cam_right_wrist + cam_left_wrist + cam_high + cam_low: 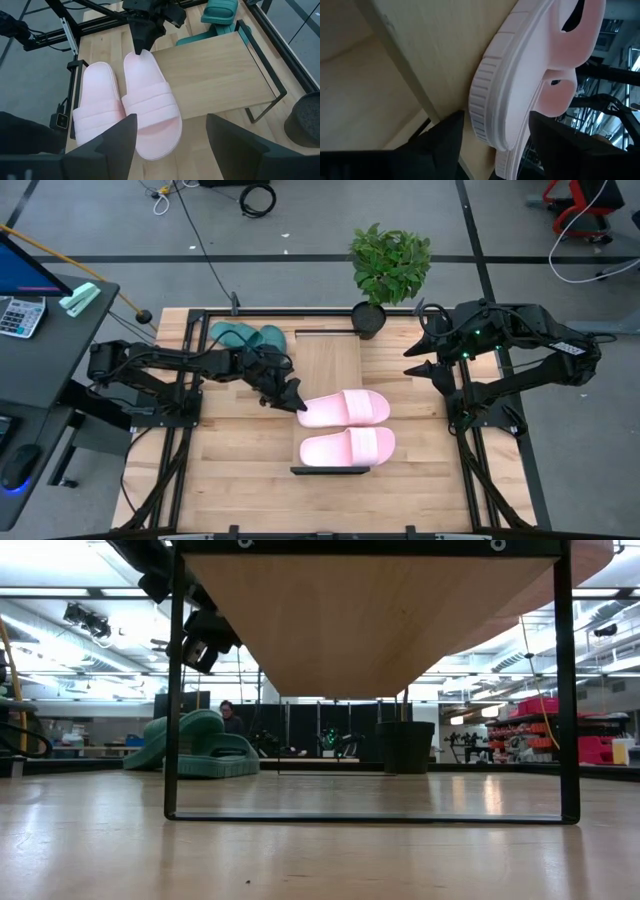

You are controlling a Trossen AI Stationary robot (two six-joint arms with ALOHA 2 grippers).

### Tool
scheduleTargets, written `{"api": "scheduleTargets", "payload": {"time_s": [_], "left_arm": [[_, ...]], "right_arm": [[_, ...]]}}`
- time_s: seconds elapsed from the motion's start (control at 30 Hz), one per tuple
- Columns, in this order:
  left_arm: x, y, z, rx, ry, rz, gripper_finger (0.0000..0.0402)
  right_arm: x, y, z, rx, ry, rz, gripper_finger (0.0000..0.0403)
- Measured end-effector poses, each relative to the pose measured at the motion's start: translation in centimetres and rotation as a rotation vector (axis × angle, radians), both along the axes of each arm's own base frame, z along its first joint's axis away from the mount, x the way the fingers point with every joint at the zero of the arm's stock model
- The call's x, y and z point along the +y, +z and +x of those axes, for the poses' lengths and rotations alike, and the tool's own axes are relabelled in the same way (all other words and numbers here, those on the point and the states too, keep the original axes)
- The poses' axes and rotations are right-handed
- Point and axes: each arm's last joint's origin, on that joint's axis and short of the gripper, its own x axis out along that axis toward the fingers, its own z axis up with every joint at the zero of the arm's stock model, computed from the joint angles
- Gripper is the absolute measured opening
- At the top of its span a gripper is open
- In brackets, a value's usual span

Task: Pick and place slides into the shelf
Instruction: Put the pink slide on the shelf

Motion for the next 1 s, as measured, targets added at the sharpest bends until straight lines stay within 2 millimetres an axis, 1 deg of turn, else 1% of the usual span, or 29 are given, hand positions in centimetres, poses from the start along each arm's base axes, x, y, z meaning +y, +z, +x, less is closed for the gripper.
{"api": "scheduleTargets", "payload": {"time_s": [0.17, 0.43, 0.53, 0.7, 0.8, 0.87, 1.0], "left_arm": [[0.0, 0.1, -0.4, 0.013, -0.017, 0.004, 0.0237], [0.7, 0.7, -1.4, 0.025, 0.005, 0.008, 0.0234], [0.9, 1.5, -1.9, 0.001, 0.022, 0.022, 0.0233], [1.6, 2.3, -3.3, 0.017, 0.072, 0.059, 0.0225], [2.0, 2.6, -4.2, 0.043, 0.133, 0.121, 0.0217], [2.3, 2.4, -4.8, 0.095, 0.188, 0.165, 0.0210], [2.5, 2.9, -5.0, 0.069, 0.256, 0.250, 0.0194]], "right_arm": [[0.0, 0.0, 0.0, 0.000, 0.000, 0.001, 0.0244], [0.0, 0.0, 0.0, -0.001, 0.000, 0.001, 0.0244], [0.0, 0.0, 0.0, -0.001, -0.005, 0.006, 0.0244], [0.0, 0.0, 0.1, -0.003, -0.005, 0.007, 0.0244], [0.0, 0.0, 0.5, -0.006, -0.005, 0.007, 0.0244], [0.0, -0.2, 1.1, 0.002, -0.005, 0.007, 0.0244], [-0.1, -1.1, 3.1, 0.055, -0.006, 0.010, 0.0244]]}}
